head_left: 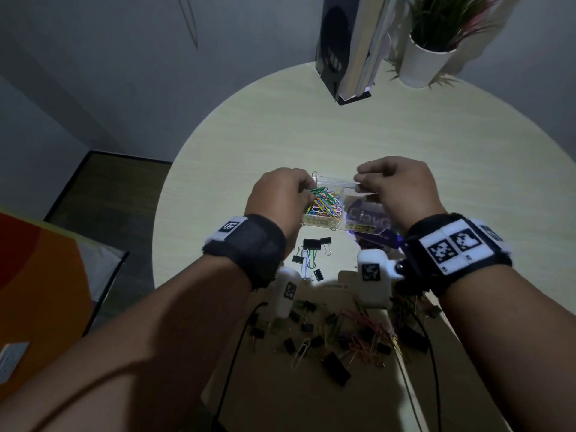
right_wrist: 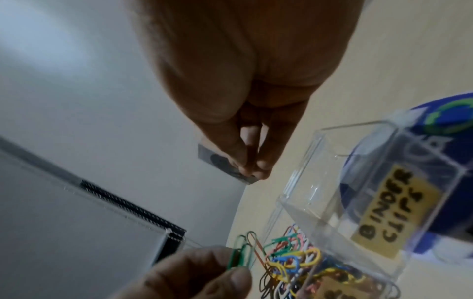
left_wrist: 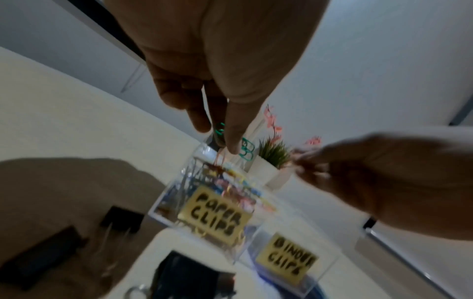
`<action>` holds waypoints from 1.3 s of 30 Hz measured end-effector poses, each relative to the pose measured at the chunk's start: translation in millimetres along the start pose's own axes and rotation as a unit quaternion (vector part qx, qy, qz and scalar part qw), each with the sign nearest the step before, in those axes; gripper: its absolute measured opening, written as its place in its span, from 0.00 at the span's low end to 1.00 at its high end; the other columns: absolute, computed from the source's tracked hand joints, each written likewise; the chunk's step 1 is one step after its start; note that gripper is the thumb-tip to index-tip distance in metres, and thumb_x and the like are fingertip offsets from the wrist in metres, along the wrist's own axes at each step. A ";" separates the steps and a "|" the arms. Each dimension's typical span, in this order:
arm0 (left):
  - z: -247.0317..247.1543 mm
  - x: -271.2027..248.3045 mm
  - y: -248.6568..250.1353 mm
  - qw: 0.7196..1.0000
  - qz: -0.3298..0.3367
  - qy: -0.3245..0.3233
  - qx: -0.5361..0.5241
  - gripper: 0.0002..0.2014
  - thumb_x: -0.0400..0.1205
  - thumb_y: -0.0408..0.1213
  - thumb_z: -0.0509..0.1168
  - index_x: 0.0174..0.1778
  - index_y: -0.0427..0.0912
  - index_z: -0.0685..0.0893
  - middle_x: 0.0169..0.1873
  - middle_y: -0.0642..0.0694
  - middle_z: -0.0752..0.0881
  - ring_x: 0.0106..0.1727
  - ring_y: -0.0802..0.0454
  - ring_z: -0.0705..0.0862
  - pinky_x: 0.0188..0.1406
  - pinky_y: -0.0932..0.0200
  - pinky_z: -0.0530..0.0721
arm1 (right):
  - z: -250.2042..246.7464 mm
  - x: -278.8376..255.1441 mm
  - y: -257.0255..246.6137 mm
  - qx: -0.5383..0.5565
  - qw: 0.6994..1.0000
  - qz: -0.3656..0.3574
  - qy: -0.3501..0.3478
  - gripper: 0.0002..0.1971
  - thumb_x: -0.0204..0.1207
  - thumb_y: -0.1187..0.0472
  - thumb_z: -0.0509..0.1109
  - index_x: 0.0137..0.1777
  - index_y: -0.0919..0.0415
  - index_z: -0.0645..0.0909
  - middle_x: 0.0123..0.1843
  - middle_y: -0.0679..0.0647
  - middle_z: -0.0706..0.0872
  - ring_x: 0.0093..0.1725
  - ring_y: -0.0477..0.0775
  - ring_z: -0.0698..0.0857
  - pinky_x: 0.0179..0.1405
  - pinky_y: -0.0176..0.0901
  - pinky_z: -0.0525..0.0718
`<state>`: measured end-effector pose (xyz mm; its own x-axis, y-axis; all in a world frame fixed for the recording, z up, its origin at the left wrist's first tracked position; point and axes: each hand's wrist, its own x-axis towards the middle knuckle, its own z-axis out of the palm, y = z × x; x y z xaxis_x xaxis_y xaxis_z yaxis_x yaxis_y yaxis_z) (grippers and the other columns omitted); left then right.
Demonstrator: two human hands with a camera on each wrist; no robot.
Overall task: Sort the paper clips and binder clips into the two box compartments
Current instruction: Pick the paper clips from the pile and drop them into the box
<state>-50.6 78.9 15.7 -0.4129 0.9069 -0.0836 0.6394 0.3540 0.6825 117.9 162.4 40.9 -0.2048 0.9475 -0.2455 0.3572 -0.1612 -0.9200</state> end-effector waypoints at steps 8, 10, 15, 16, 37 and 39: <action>2.6 -4.8 -10.9 0.995 0.085 0.042 0.029 0.09 0.72 0.48 0.75 0.46 0.52 0.91 0.43 0.48 0.87 0.43 0.47 0.84 0.50 0.53 0.83 | -55.8 -69.8 49.4 -0.094 0.995 0.036 0.010 0.05 0.71 0.67 0.75 0.43 0.57 0.89 0.37 0.56 0.91 0.33 0.45 0.85 0.37 0.41 0.84; -6.8 -22.0 -13.3 0.991 0.102 0.068 0.048 0.06 0.73 0.48 0.74 0.42 0.52 0.89 0.40 0.51 0.83 0.38 0.52 0.80 0.45 0.58 0.78 | -66.0 -89.4 69.0 -0.190 0.981 0.033 -0.022 0.05 0.71 0.64 0.73 0.40 0.53 0.89 0.34 0.46 0.90 0.31 0.40 0.85 0.33 0.32 0.81; 13.3 -82.6 -12.2 0.969 0.196 -0.091 0.117 0.02 0.75 0.40 0.72 0.39 0.48 0.89 0.36 0.49 0.86 0.41 0.46 0.83 0.40 0.54 0.78 | -74.6 -129.8 115.5 -0.411 0.904 -0.073 -0.089 0.04 0.69 0.61 0.75 0.42 0.52 0.89 0.38 0.50 0.90 0.39 0.55 0.86 0.37 0.44 0.82; 26.8 -90.5 -9.7 0.950 0.252 -0.115 0.145 0.04 0.76 0.39 0.70 0.38 0.46 0.90 0.36 0.47 0.87 0.40 0.43 0.84 0.39 0.53 0.79 | -74.2 -131.7 122.8 -0.424 0.898 -0.094 -0.073 0.04 0.69 0.61 0.75 0.43 0.53 0.89 0.39 0.52 0.89 0.39 0.58 0.85 0.37 0.44 0.80; 84.7 -94.6 9.1 0.880 0.239 -0.323 0.254 0.10 0.76 0.31 0.65 0.52 0.40 0.85 0.48 0.38 0.86 0.52 0.37 0.81 0.49 0.50 0.75 | -64.0 -102.4 117.6 -0.382 0.920 -0.057 -0.066 0.08 0.74 0.53 0.70 0.39 0.56 0.85 0.36 0.52 0.87 0.44 0.59 0.82 0.41 0.48 0.78; 86.4 -94.2 10.8 0.883 0.225 -0.328 0.251 0.10 0.76 0.30 0.63 0.50 0.40 0.86 0.49 0.38 0.85 0.52 0.37 0.80 0.51 0.50 0.77 | -65.7 -98.4 114.5 -0.311 0.949 0.008 -0.052 0.08 0.73 0.54 0.73 0.38 0.58 0.85 0.34 0.51 0.87 0.40 0.55 0.84 0.40 0.46 0.80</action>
<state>51.2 17.0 -31.8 0.3143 0.8605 -0.4010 0.9178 -0.1674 0.3601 238.8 68.9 -20.2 -0.2709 0.9090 -0.3167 0.8237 0.0487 -0.5649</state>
